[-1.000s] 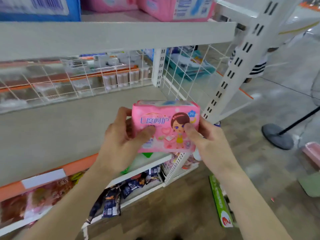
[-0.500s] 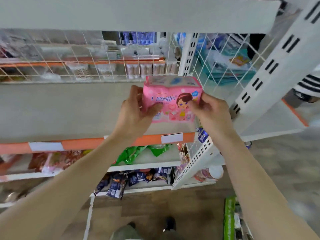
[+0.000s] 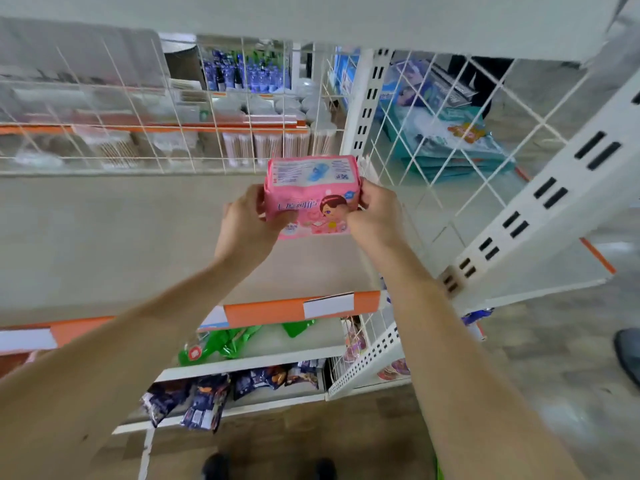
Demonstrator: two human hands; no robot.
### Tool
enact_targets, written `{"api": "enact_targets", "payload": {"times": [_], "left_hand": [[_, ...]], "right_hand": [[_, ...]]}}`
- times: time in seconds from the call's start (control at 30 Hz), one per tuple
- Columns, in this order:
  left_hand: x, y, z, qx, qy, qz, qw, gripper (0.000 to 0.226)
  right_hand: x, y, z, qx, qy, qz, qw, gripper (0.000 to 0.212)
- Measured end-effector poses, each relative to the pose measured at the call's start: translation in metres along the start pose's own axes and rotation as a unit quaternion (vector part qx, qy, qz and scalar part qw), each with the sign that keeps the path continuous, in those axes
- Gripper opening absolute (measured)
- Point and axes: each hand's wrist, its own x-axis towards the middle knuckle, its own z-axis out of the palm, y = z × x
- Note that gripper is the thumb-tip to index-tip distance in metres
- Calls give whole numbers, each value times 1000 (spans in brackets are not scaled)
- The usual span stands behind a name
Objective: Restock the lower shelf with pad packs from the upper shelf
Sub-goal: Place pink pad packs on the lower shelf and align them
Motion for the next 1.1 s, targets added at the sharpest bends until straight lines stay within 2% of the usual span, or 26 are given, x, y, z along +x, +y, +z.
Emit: {"api": "enact_targets", "payload": {"times": [0.3,0.5,0.63,0.87,1.1], "left_hand": [[69,-39,23,-1,-35,16,999,32],[96,-49,45,4,-14,57,998,25],[113,-53,50,45,-12,83,995,28],[134,-57,57,50,-9,78,996,41],[135,-54,62,65,5,83,994,41]], "right_hand": [[59,29,46,-16,46,20,999,35],[87,49,55,3,85,-11,996,20],[100,57,59,-9,105,-27,994,20],[127,71,59,-48,135,-41,989,21],[144,88,63,-50,138,-49,988,27]]}}
